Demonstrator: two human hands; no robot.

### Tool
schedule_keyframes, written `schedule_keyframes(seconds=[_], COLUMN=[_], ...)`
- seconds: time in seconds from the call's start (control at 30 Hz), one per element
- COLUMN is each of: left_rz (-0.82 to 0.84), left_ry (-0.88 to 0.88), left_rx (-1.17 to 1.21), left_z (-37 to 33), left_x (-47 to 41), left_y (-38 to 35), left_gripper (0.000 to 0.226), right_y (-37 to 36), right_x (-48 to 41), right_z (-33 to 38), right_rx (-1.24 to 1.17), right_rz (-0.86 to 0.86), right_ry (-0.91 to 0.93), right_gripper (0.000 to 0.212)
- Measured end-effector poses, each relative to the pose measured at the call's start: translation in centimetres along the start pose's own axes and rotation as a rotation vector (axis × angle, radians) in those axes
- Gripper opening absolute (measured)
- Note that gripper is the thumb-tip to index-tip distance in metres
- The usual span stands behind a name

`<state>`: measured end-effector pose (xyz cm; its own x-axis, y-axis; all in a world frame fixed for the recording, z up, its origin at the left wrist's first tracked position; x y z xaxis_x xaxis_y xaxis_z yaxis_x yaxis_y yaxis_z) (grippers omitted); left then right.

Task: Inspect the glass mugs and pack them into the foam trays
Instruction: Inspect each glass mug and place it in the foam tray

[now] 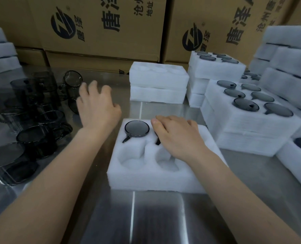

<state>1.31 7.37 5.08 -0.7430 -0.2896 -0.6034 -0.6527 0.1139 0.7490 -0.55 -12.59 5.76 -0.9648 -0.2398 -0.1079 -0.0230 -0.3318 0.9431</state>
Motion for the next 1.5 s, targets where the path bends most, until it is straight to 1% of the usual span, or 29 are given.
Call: schedule_keyframes(seconds=[0.07,0.17,0.27,0.33,0.4,0.47,0.53,0.63,0.67,0.77,0.87,0.93,1.0,1.07,1.13,1.2,1.23,1.27,1.3,1.33,1.4,1.43,1.5], left_rz=[0.065,0.204,0.293,0.273,0.215,0.179,0.181,0.167,0.163,0.156,0.087,-0.006,-0.125,-0.196,-0.173,-0.056,0.016,0.080,0.130,0.165,0.214,0.223,0.198], left_ry=[0.037,0.130,0.174,0.154,0.118,0.098,0.094,0.094,0.095,0.086,0.081,0.055,0.090,0.185,0.223,0.210,0.185,0.139,0.068,-0.024,-0.204,-0.253,-0.273], left_rx=[-0.115,-0.212,-0.260,-0.298,-0.322,-0.328,-0.341,-0.319,-0.302,-0.258,-0.129,0.033,0.325,0.701,1.072,1.401,1.511,1.566,1.563,1.510,1.340,1.262,1.171], left_z=[1.1,2.6,3.8,4.2,4.4,4.4,4.5,4.7,4.7,4.8,4.6,4.1,3.2,1.9,0.2,-1.7,-2.7,-3.8,-4.7,-5.6,-7.1,-7.5,-7.8], left_x=[-0.7,-1.8,-2.1,-2.1,-2.1,-2.2,-2.5,-2.5,-2.4,-1.8,-1.0,-0.4,0.0,0.0,-0.3,-0.3,-0.1,0.1,0.5,0.9,2.1,2.6,3.1], left_y=[-0.8,-1.8,-2.5,-2.7,-2.8,-2.7,-2.6,-2.8,-2.9,-3.3,-3.0,-2.8,-2.0,-0.7,0.9,2.1,2.6,2.9,3.1,3.2,3.0,2.7,2.3], left_gripper=[0.054,0.062,0.059,0.053,0.044,0.043,0.045,0.031,0.030,0.036,0.037,0.035,0.032,0.029,0.025,0.020,0.020,0.021,0.022,0.025,0.037,0.045,0.056], right_y=[0.0,-0.1,-0.1,-0.1,-0.2,-0.2,-0.1,-0.2,-0.2,-0.2,-0.3,-0.3,-0.2,0.1,0.4,0.7,0.8,1.0,1.1,1.2,1.4,1.4,1.4], right_x=[-0.1,-0.1,-0.1,-0.1,-0.1,-0.1,-0.1,-0.1,-0.2,-0.2,-0.2,-0.3,-0.4,-0.3,-0.3,-0.2,-0.2,-0.2,-0.2,-0.2,-0.5,-0.6,-0.8], right_z=[0.0,0.0,0.0,0.0,0.0,0.0,0.0,-0.1,-0.1,-0.2,-0.3,-0.5,-0.6,-0.6,-0.6,-0.7,-0.7,-0.8,-0.8,-0.9,-1.0,-1.0,-0.9], right_rx=[0.006,-0.001,-0.015,-0.019,-0.020,-0.020,-0.019,-0.015,-0.016,-0.009,-0.045,-0.132,-0.285,-0.466,-0.668,-0.897,-1.003,-1.096,-1.178,-1.246,-1.342,-1.393,-1.500], right_rz=[-0.012,-0.024,-0.026,-0.030,-0.033,-0.039,-0.036,-0.033,-0.030,-0.019,-0.022,-0.056,-0.130,-0.197,-0.245,-0.246,-0.238,-0.223,-0.194,-0.148,-0.031,0.021,0.087], right_ry=[0.002,0.000,0.000,-0.001,-0.001,0.003,0.005,0.008,0.008,0.007,0.014,0.008,0.021,0.024,-0.001,-0.027,-0.036,-0.045,-0.050,-0.050,-0.037,-0.024,-0.001], right_gripper=[0.039,0.041,0.040,0.040,0.041,0.041,0.041,0.042,0.042,0.041,0.037,0.031,0.034,0.036,0.034,0.029,0.026,0.022,0.020,0.020,0.027,0.029,0.029])
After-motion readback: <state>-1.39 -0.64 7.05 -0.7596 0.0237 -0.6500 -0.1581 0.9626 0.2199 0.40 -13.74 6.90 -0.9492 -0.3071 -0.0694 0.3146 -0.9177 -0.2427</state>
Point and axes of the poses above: each hand's wrist, its own x-axis away from the middle knuckle, its own y-axis out of the back of the hand, z = x × y, the point moved 1 cm from there along -x, towards the middle knuckle, and after that the axes turned 8 degrees about -y, right-handed, at the moved point
